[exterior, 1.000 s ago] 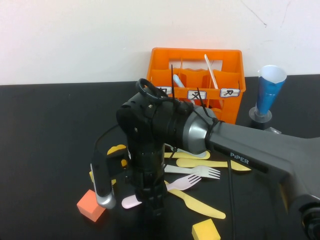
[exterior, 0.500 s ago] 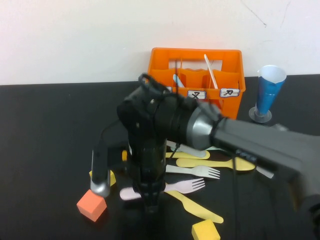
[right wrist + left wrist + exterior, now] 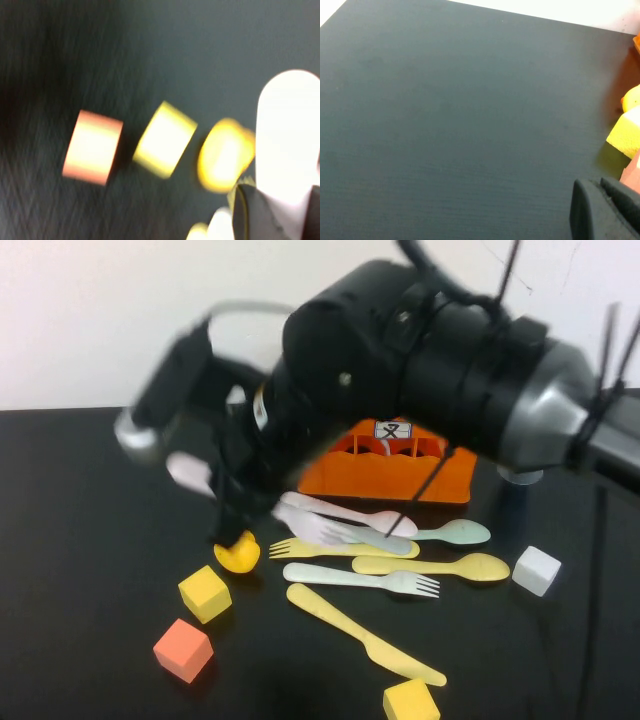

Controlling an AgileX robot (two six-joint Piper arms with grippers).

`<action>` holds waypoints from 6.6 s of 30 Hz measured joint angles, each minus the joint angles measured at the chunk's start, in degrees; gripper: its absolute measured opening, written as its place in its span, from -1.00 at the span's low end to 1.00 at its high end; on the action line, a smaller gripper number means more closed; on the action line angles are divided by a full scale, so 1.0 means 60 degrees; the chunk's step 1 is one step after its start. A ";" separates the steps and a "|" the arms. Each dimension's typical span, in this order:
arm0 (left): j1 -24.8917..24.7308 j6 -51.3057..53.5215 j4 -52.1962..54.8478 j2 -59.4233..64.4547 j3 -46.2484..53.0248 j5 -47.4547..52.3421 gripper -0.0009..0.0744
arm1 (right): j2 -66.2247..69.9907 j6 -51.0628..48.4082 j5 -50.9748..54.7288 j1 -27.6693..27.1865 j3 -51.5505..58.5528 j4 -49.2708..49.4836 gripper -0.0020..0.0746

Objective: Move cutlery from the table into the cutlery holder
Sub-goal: Place the fork on the box, then pick up the fork

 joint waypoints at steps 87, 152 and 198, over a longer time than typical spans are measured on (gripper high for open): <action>0.0000 -0.0028 0.0000 0.0000 0.0000 0.0017 -0.98 | -0.3418 -0.3255 0.0673 -0.2388 0.6690 -0.0195 -0.31; 0.0000 -0.0009 -0.0017 0.0000 0.0000 0.0017 -0.98 | 0.0623 -0.1451 0.1277 -0.1287 0.3800 -0.0626 -0.40; 0.0000 -0.0006 -0.0017 0.0000 0.0000 0.0017 -0.98 | 0.1074 -0.1999 -0.0399 -0.1124 0.3126 -0.0541 0.25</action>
